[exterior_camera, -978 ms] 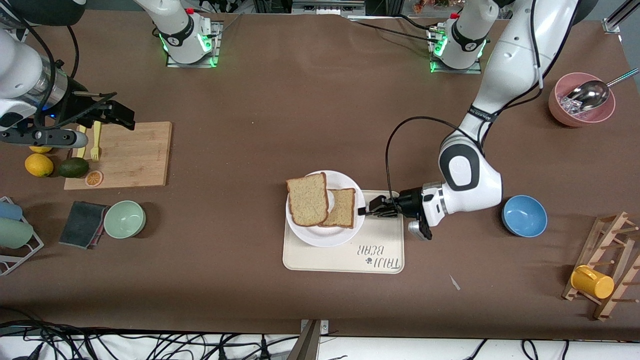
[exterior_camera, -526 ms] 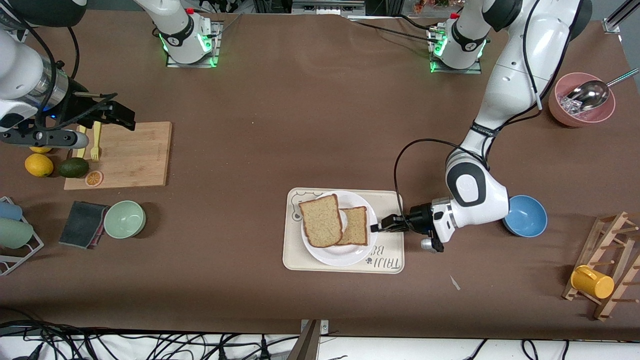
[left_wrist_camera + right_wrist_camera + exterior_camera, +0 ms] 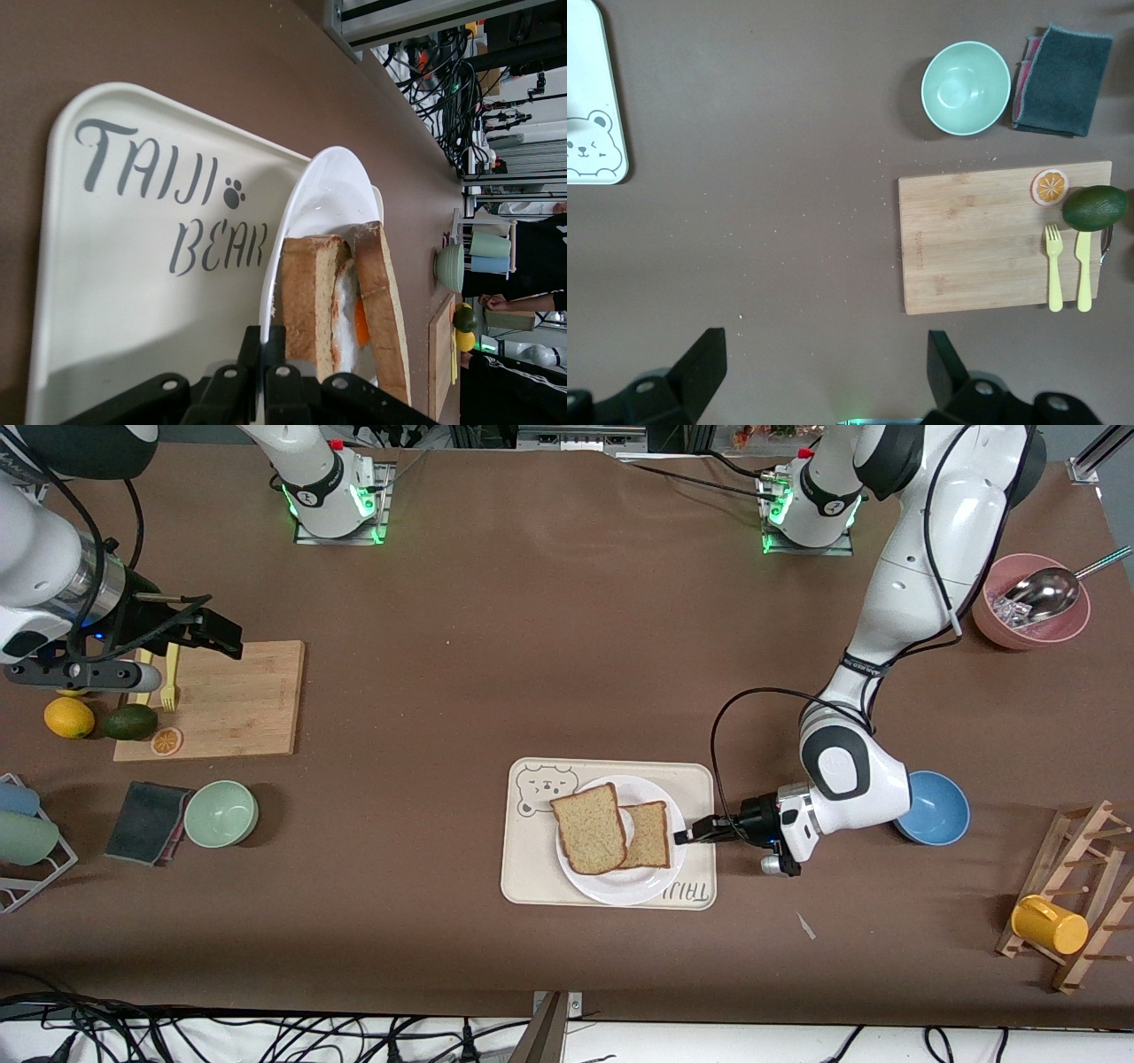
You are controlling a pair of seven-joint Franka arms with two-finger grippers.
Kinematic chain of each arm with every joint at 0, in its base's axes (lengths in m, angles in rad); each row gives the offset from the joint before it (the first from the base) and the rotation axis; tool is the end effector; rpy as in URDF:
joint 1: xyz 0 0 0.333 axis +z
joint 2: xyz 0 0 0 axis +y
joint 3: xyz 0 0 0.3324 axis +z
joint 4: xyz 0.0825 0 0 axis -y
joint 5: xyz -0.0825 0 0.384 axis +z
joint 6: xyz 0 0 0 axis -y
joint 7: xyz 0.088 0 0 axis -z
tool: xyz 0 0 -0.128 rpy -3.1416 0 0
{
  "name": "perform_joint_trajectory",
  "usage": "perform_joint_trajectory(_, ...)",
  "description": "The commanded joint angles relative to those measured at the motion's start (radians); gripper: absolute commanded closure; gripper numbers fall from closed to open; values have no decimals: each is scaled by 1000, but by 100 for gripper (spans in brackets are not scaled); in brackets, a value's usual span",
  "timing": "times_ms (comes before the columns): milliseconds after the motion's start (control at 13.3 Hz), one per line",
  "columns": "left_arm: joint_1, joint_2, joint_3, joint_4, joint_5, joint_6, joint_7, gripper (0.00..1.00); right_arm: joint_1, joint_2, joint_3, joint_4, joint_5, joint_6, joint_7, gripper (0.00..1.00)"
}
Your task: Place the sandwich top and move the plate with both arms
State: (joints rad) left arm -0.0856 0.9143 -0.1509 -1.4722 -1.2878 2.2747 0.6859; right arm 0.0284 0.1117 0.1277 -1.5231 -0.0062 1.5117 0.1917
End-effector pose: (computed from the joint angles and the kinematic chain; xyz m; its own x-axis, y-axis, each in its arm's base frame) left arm 0.7099 -0.1912 0.1406 0.9889 0.1394 0.0515 0.0298 -0.5257 0.8501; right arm 0.5726 0.0854 0.5746 0.9920 -0.0362 -0.1212 -0.0346 -0.9993 0.0154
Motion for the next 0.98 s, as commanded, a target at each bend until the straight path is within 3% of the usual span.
perform_joint_trajectory(0,7,54,-4,53,-1,-23,44,100,-7,-7,1,-6,15,5,-12,0)
perform_joint_trajectory(376,26,77,-6,53,-13,-23,87,100,-12,16,0,-5,23,12,-15,0)
perform_joint_trajectory(451,24,71,-6,53,-13,-23,78,88,-12,13,0,-3,35,13,-11,0)
perform_joint_trajectory(526,27,68,-6,53,-16,-23,96,33,-12,9,0,-2,37,13,-5,0)
perform_joint_trajectory(602,36,61,-6,53,-5,-23,102,0,-12,9,-2,3,40,13,-2,0)
perform_joint_trajectory(903,43,31,-6,52,-1,-27,87,0,-7,13,1,4,65,44,0,0)
